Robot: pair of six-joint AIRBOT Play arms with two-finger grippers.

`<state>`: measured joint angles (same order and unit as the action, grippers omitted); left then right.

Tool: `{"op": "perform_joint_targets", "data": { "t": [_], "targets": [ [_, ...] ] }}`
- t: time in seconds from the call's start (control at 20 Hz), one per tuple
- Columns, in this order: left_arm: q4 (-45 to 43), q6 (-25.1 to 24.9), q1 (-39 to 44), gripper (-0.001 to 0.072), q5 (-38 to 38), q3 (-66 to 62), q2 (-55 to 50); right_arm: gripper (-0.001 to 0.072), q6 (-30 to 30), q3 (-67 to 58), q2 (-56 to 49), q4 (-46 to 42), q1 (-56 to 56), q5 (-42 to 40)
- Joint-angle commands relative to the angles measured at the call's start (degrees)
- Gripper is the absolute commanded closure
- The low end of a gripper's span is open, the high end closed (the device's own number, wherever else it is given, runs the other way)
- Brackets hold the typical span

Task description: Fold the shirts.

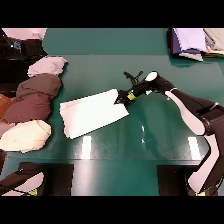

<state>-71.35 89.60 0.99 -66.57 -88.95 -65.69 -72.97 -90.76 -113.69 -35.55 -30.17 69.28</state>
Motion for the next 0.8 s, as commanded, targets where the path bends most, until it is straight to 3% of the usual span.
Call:
{"op": "perform_joint_targets", "data": {
  "t": [0.0,0.35,0.75],
  "targets": [
    [-0.44,-0.02,0.7,0.0682,-0.11,0.04,-0.02,0.069,0.0,-4.85,-1.62,0.87,-1.53,0.57],
    [-3.28,-0.04,12.31,0.0681,0.2,0.04,0.0,0.0693,-1.01,4.17,14.43,-8.22,15.98,-0.98],
    [-3.1,0.04,16.52,0.068,1.16,0.04,-0.02,0.0694,-4.2,22.21,38.14,-15.56,57.94,-6.36]
  ]
}}
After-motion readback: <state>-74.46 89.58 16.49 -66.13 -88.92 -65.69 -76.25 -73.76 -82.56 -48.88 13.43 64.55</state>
